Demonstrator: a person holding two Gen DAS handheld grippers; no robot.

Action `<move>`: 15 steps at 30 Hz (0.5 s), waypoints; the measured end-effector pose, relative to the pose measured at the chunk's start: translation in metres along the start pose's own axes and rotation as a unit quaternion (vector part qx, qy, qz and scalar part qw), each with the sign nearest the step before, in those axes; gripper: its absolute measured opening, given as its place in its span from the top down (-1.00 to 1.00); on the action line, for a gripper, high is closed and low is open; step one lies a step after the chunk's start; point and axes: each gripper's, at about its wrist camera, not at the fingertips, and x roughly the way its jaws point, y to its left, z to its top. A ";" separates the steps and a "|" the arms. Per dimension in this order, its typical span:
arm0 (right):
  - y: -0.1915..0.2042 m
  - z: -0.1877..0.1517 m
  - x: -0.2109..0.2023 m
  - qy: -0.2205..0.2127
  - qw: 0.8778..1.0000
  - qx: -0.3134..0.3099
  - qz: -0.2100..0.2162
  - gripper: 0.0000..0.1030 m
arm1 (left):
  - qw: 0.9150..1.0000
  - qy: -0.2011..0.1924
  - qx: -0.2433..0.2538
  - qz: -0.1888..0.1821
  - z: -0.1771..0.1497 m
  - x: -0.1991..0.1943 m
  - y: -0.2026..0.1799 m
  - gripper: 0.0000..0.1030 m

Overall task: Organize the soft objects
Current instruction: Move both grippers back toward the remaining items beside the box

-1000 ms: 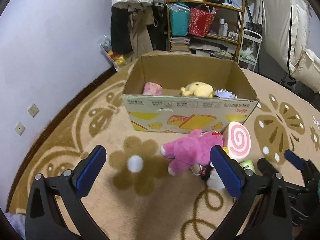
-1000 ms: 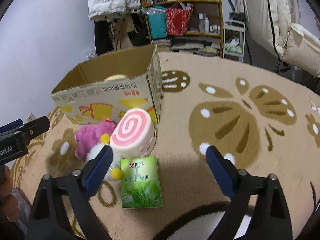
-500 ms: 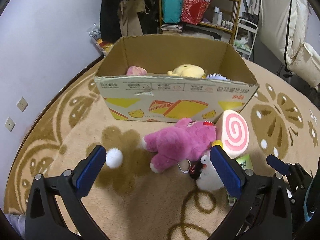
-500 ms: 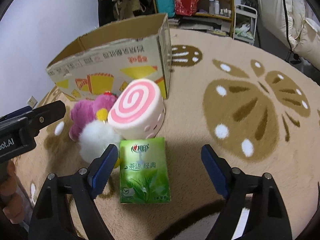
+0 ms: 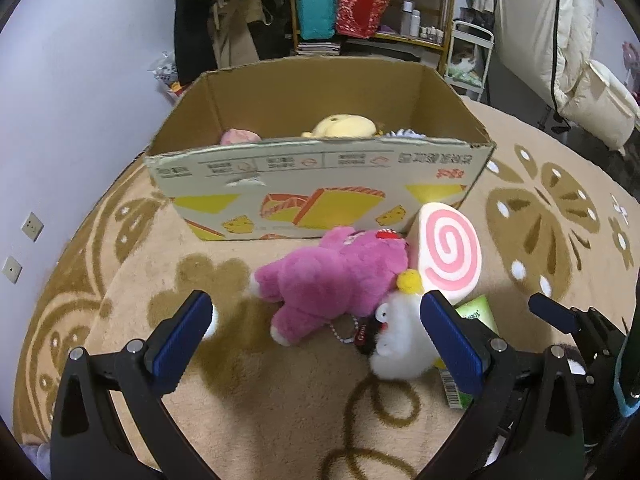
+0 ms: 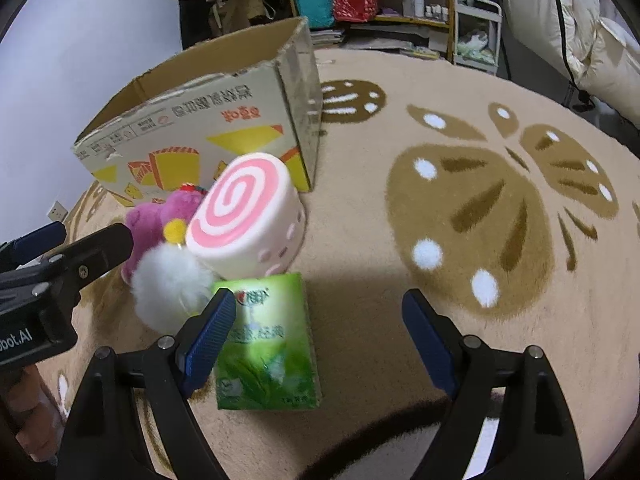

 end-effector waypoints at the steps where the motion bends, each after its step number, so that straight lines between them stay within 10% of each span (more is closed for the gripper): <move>1: -0.001 -0.001 0.001 0.005 1.000 0.004 0.002 -0.73 | 1.000 0.002 0.002 -0.003 0.000 0.001 -0.001 -0.99; 15: 0.008 -0.005 0.008 0.023 0.999 -0.004 0.030 -0.74 | 0.998 0.049 0.026 -0.030 -0.005 0.029 -0.021 -0.99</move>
